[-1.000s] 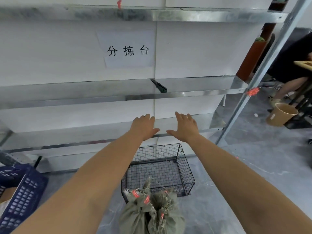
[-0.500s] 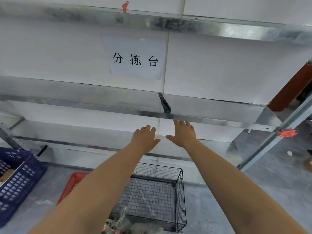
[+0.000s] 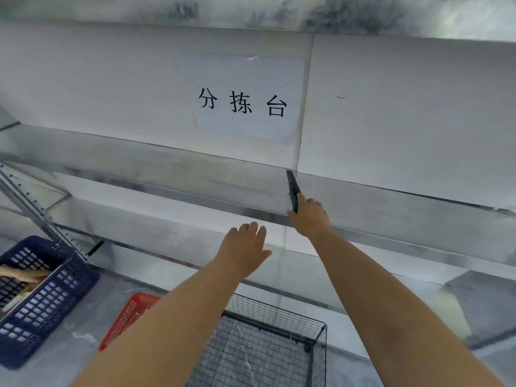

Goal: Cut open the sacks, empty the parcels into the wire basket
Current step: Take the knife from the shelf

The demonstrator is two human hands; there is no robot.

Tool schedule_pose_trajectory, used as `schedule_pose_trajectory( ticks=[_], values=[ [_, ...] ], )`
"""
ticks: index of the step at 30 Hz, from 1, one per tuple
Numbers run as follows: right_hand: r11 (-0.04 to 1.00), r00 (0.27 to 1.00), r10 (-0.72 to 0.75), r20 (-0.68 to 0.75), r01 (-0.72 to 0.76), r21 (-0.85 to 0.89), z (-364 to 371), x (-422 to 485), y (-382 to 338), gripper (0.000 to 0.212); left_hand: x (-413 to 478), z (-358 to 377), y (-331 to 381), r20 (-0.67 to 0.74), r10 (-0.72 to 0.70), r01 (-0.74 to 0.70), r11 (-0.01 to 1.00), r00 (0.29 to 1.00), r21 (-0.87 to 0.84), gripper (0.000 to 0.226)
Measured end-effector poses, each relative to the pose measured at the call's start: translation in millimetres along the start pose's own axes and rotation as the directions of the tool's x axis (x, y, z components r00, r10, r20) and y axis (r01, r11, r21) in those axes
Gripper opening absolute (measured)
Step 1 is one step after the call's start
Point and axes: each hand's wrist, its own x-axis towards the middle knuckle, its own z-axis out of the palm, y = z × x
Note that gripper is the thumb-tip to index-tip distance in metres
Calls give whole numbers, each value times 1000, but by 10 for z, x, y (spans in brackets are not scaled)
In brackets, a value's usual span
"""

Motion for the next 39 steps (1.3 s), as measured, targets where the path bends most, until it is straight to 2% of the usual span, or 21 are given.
schedule_pose_trajectory(
  ticks=[3, 9, 19, 23, 32, 35, 39],
  values=[
    [1000, 1000, -3, -17, 3, -13, 97, 183, -40, 50, 46, 85, -28, 19, 0, 0, 1000, 1000, 0, 57],
    [996, 988, 13, -151, -27, -85, 192, 209, 1, 36, 84, 79, -154, 22, -15, 15, 999, 1000, 33, 57],
    [989, 977, 102, -190, -78, 129, 65, -331, 53, 34, -110, -43, -66, 41, -28, 27, 1000, 999, 6, 58],
    [975, 982, 123, -143, -93, 202, -97, -677, 14, 44, -389, -83, -61, 33, -6, 6, 1000, 999, 7, 59],
    [902, 955, 276, -107, -219, 372, -107, -1618, -208, 35, -1117, -195, -202, -11, 43, -44, 999, 999, -27, 60],
    [900, 956, 284, -74, -240, 365, -33, -2007, -394, 45, -1417, -212, -332, -32, 65, -66, 997, 997, -41, 59],
    [890, 941, 333, -60, -292, 349, 169, -2660, -772, 44, -1964, -139, -542, -18, 117, -118, 991, 993, -62, 60]
  ],
)
